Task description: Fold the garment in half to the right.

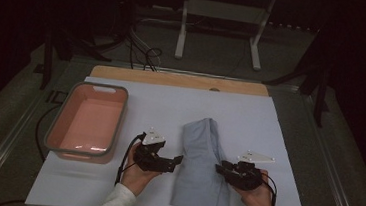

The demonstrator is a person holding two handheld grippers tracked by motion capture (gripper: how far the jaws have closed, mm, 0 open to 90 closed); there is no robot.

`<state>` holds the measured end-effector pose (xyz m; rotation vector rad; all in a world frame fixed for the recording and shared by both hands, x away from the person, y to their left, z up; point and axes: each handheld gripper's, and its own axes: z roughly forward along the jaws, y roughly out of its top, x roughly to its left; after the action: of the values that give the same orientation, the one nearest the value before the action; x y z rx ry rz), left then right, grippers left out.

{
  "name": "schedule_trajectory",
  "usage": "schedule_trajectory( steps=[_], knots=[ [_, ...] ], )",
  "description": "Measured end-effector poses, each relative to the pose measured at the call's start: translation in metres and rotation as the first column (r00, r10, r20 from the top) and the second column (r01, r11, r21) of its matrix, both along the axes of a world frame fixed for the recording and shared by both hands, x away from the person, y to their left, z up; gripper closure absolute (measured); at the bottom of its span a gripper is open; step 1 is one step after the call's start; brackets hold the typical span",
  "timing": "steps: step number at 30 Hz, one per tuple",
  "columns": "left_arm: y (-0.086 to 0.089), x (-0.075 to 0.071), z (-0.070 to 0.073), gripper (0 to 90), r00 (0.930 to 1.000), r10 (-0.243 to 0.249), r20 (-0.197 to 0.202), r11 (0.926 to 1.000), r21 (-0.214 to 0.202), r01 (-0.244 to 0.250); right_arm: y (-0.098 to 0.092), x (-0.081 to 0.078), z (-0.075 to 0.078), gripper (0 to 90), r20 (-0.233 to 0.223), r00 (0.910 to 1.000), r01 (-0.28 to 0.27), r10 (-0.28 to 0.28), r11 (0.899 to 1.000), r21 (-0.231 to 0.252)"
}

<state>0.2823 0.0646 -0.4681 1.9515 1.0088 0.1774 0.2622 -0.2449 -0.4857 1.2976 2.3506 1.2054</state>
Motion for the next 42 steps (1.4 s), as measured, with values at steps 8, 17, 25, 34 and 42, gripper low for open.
schedule_trajectory(
  steps=[8,17,25,34,42],
  knots=[
    [-0.025,-0.003,-0.009,29.4,0.9959,-0.086,-0.028,0.9962,0.01,0.086,-0.009,-0.004,0.017,88.2,0.085,0.9964,0.005,-0.008,0.999,0.039],
    [-0.052,-0.008,-0.02,34.4,0.9875,-0.148,-0.055,0.9854,0.077,0.152,-0.028,-0.006,0.017,88.2,0.098,0.9928,0.073,-0.07,0.997,-0.031],
    [-0.05,-0.01,-0.028,35.1,0.9838,-0.154,-0.091,0.9847,0.068,0.161,-0.026,-0.001,0.003,84.4,0.07,0.9946,0.086,-0.077,0.987,-0.137],
    [-0.053,-0.009,-0.031,36.9,0.9831,-0.154,-0.099,0.9838,0.076,0.162,-0.029,-0.015,0.004,47.0,0.013,0.9944,0.106,-0.105,0.992,-0.074],
    [-0.048,0.001,-0.025,36.4,0.9901,-0.117,-0.078,0.99,0.07,0.122,-0.025,-0.018,-0.003,54.9,-0.033,0.9941,0.098,-0.103,0.987,-0.13]
  ],
)
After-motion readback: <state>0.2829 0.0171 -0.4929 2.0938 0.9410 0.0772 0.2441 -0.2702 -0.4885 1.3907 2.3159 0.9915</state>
